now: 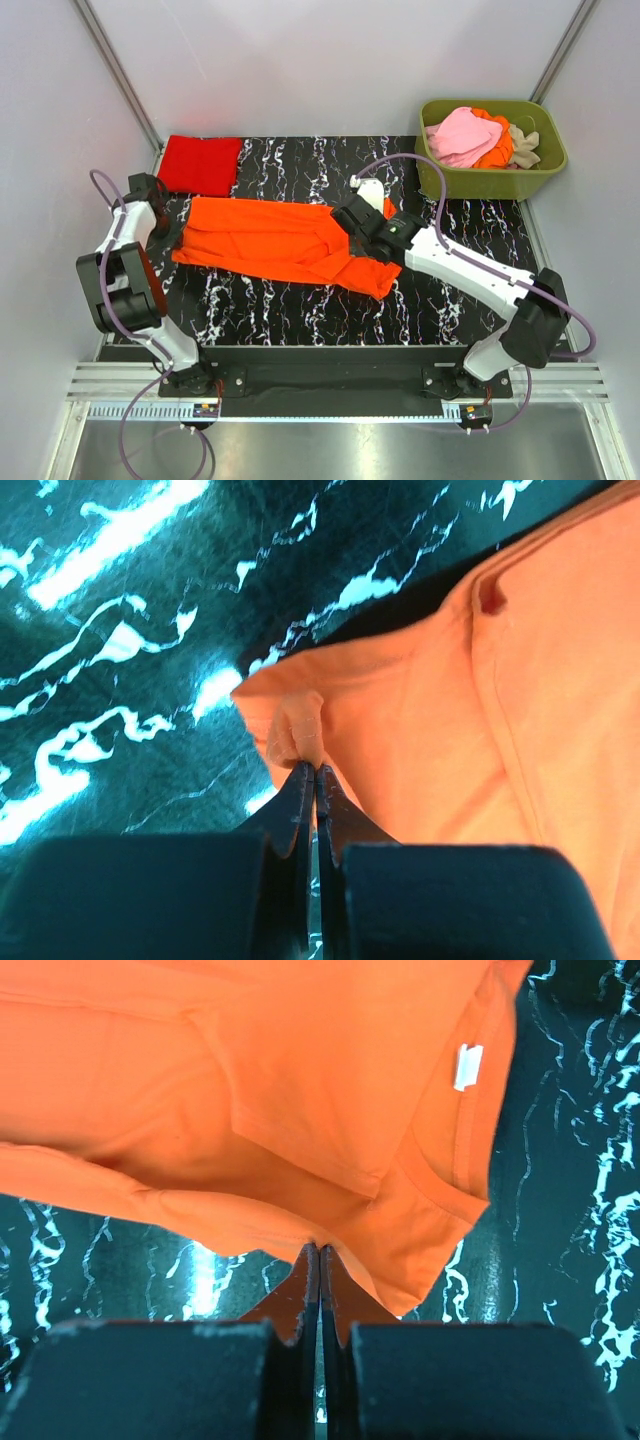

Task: Fold and stack the t-shirts
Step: Fold the tshirt

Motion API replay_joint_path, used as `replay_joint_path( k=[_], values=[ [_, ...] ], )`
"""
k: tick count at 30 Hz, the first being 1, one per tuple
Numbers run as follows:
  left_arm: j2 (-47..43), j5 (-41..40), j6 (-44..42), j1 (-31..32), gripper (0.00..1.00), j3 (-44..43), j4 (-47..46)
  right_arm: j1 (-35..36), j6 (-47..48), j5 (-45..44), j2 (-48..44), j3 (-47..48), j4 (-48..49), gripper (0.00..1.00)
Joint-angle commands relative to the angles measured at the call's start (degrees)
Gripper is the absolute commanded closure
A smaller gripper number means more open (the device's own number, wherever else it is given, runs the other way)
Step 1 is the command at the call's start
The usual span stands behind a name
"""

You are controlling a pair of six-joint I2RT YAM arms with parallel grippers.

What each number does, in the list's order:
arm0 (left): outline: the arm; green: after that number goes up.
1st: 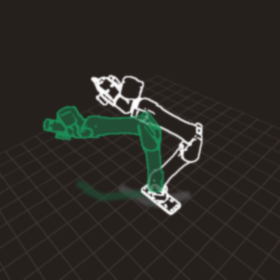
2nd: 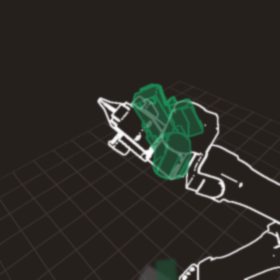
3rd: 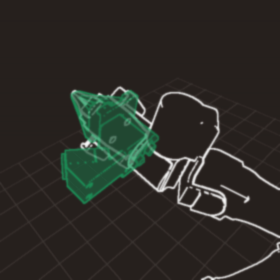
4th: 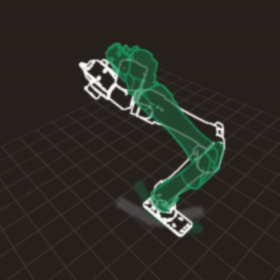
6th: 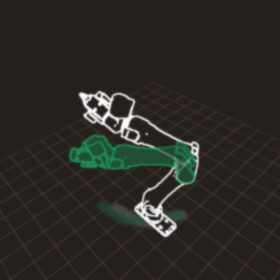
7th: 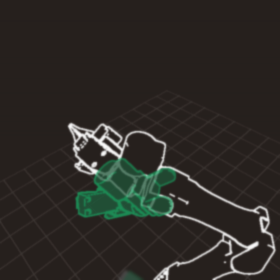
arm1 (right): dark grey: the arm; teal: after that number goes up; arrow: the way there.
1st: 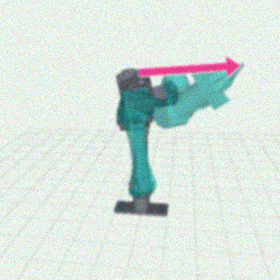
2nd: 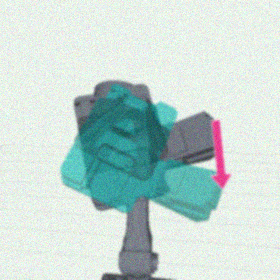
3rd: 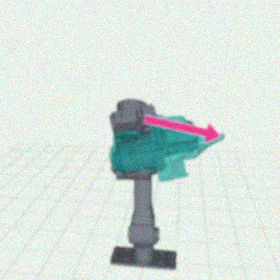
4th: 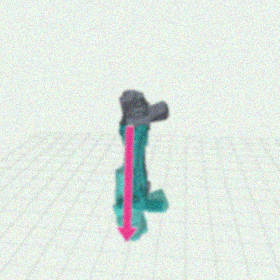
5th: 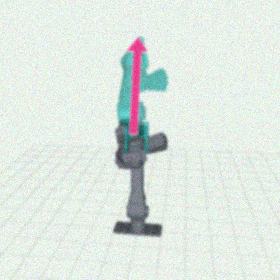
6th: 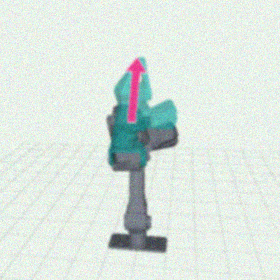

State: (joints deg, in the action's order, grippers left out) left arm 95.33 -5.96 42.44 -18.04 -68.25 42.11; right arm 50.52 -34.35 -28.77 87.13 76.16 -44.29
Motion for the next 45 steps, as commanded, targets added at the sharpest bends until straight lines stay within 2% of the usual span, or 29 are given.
replay_joint_path(
  k=[1,9,17,24,32,37,45],
  values=[
    [-4.27,-4.24,1.68,0.64,1.0,-1.81,3.85,-0.25,1.48,1.88,-1.08,2.68,-1.32,1.0],
    [-9.19,-7.22,4.23,0.64,1.0,3.47,5.7,-0.16,-0.1,6.8,-7.5,-1.37,-1.15,1.0],
    [-11.22,-8.81,5.46,0.64,1.0,8.74,6.93,-0.07,-2.74,14.35,-14.27,-10.15,1.4,1.0],
    [-14.91,-10.48,5.9,0.64,0.99,9.63,8.08,-0.07,-2.66,14.8,-17.35,-10.95,-1.23,1.0],
    [-13.69,-10.92,6.87,0.64,0.99,7.17,8.43,-0.16,2.17,9.09,-13.13,-6.29,-3.87,1.0],
    [-10.08,-8.55,6.7,0.73,1.0,5.06,8.25,-0.51,7.18,7.77,-4.97,0.12,-3.61,1.0],
    [-2.26,-11.54,5.2,3.1,1.0,-4.34,9.39,-2.62,14.66,2.67,4.43,8.73,-4.05,1.0]
  ],
)
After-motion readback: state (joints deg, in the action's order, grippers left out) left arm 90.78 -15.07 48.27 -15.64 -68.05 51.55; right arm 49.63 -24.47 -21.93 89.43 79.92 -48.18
